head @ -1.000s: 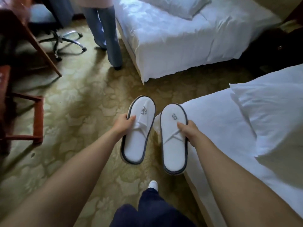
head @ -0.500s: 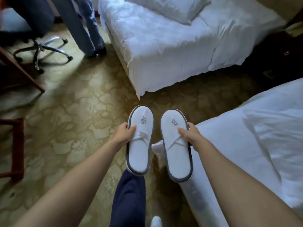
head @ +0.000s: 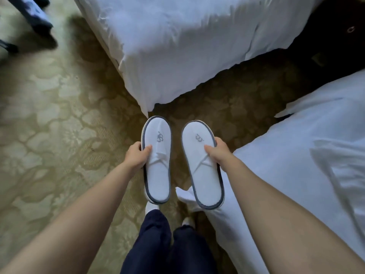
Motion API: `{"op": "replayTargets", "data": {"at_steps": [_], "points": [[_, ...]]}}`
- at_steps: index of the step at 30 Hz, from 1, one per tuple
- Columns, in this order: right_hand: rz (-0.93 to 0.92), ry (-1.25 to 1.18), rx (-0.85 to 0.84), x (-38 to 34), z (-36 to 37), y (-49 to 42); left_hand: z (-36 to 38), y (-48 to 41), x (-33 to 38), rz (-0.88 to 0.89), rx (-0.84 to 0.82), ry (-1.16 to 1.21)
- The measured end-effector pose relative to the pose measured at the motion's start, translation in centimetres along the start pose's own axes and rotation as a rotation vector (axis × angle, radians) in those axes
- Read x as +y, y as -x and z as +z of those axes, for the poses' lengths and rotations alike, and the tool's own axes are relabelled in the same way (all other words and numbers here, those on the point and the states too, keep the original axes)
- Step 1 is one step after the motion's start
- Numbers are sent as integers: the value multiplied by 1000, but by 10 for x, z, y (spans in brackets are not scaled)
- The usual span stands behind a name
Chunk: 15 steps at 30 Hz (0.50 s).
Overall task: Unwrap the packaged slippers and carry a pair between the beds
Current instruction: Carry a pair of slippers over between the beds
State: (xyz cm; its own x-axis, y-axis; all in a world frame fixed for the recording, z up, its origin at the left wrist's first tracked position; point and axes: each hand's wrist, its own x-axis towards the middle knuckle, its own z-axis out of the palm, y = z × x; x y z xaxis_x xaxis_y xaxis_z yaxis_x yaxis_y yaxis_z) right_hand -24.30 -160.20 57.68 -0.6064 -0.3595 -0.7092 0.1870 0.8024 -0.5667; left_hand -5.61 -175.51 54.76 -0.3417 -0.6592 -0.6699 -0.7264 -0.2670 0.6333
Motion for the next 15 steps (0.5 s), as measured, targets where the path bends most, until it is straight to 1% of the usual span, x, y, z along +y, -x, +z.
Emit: {"op": "replayTargets", "data": {"at_steps": [6, 12, 15], "points": [[24, 77, -44, 24, 24, -105, 58, -89, -39, -128, 25, 104], [-46, 96, 4, 63, 34, -227, 129, -184, -92, -203, 64, 219], [-69, 103, 10, 92, 47, -289, 169, -233, -116, -215, 41, 233]]}}
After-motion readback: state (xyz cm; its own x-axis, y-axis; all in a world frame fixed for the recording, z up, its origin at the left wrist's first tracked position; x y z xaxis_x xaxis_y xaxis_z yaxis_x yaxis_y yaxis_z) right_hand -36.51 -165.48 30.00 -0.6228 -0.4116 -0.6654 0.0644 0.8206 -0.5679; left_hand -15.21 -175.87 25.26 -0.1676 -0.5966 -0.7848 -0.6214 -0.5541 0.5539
